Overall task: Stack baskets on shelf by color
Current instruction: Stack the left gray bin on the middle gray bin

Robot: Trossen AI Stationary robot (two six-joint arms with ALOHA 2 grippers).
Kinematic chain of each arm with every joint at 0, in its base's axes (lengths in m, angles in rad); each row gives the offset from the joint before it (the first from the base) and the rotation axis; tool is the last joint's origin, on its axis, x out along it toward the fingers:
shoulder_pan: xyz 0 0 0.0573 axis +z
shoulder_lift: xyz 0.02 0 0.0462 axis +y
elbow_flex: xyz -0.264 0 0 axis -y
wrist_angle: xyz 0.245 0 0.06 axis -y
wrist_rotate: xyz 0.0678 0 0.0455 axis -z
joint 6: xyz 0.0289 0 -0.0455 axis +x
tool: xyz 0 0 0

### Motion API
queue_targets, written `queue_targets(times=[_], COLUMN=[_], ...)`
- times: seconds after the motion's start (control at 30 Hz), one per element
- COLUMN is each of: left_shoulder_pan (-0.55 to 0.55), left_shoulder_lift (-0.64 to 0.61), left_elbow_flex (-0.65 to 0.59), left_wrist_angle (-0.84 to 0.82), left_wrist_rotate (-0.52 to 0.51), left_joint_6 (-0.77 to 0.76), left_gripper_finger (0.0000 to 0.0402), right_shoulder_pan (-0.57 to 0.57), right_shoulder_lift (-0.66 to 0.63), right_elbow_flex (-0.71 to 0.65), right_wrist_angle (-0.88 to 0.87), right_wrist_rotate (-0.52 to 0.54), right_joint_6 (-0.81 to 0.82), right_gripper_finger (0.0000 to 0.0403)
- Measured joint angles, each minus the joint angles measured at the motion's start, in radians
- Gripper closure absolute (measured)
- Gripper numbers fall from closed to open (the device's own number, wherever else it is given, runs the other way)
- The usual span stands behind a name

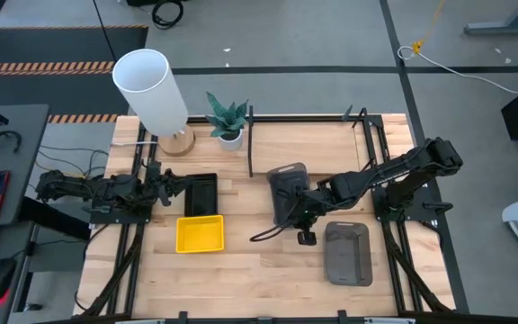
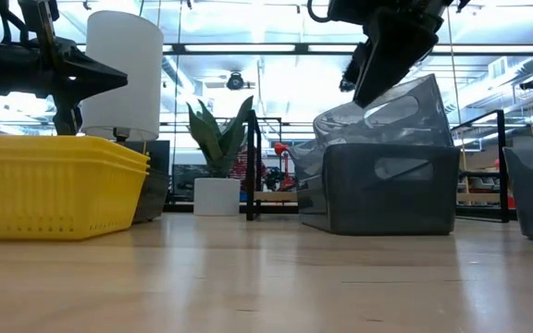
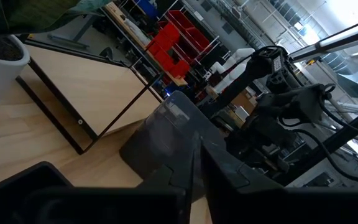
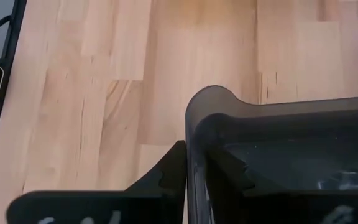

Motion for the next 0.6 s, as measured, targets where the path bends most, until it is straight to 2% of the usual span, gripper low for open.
queue_targets(times=[0.2, 0.3, 0.6], left_shoulder_pan=[0.0, 0.0, 0.0], left_shoulder_lift=[0.0, 0.0, 0.0], left_elbow_flex=[0.0, 0.0, 0.0], left_wrist_angle=[0.0, 0.0, 0.0], left_wrist_rotate=[0.0, 0.0, 0.0], left_joint_6=[0.0, 0.0, 0.0], left_gripper_finger=[0.0367, 0.0372, 0.0366], right_shoulder_pan=[-0.004, -0.003, -0.004], right_shoulder_lift=[0.0, 0.0, 0.0], right_elbow_flex=[0.0, 0.0, 0.0], right_wrist_angle=[-0.001, 0.0, -0.004], right_wrist_rotate=[0.0, -0.001, 0.025], right_joint_6=[-0.044, -0.051, -0.048], right_gripper_finger=[0.039, 0.0394, 0.0301])
